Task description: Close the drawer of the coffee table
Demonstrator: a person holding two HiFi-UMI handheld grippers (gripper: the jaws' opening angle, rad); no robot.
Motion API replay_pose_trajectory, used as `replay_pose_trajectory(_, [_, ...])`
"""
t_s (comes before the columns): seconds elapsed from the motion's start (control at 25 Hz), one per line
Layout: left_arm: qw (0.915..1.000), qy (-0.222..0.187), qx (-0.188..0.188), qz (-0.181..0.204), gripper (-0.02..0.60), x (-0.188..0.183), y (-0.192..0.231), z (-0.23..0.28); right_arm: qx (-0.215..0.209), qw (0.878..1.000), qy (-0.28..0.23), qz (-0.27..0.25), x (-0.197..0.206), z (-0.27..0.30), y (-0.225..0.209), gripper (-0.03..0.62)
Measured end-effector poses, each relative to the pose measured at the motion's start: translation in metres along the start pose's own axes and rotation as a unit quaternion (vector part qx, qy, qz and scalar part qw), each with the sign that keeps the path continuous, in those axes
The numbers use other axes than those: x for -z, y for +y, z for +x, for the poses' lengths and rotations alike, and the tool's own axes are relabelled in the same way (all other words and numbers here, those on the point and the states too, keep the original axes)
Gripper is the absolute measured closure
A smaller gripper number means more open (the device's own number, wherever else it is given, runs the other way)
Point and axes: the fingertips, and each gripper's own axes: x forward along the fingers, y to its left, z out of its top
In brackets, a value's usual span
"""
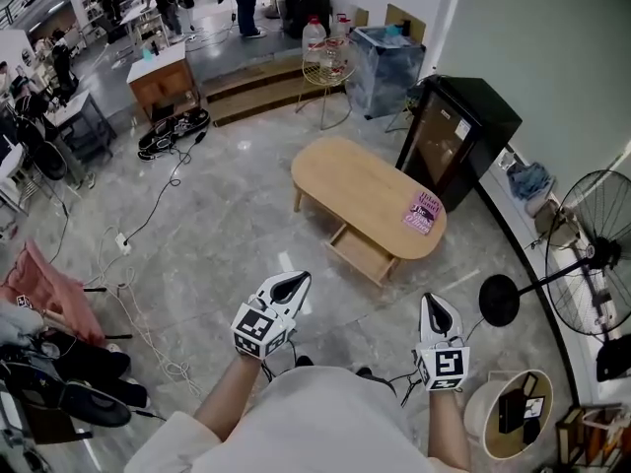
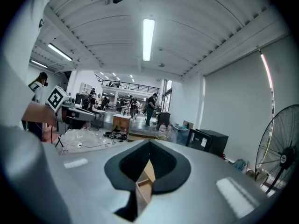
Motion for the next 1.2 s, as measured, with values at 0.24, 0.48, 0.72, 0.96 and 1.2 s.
replay_pose_trajectory(0.24, [0.9999,0.008,0.011,-0.001,0.574,0.008,0.019,-0.013,-0.002,1.0,0.005,0.0,0.005,0.01,0.036,0.583])
replay_pose_trajectory(0.48, [0.9997,0.011,0.021,-0.005,0.574,0.014,0.033,-0.02,0.014,1.0,0.015,0.012,0.011,0.013,0.05,0.583])
replay_pose_trajectory(0.72, [0.9996,0.013,0.023,-0.012,0.574,0.019,0.041,-0.013,0.023,0.999,0.024,0.018,0.018,0.018,0.045,0.583])
replay_pose_trajectory(0.96, [0.9996,0.018,0.016,-0.013,0.574,0.018,0.047,0.013,0.014,0.999,0.024,0.025,0.021,0.037,0.022,0.583])
replay_pose_trajectory(1.2, [0.9996,0.023,0.006,-0.017,0.574,0.01,0.049,0.055,0.0,0.999,0.022,0.039,0.025,0.072,-0.019,0.583])
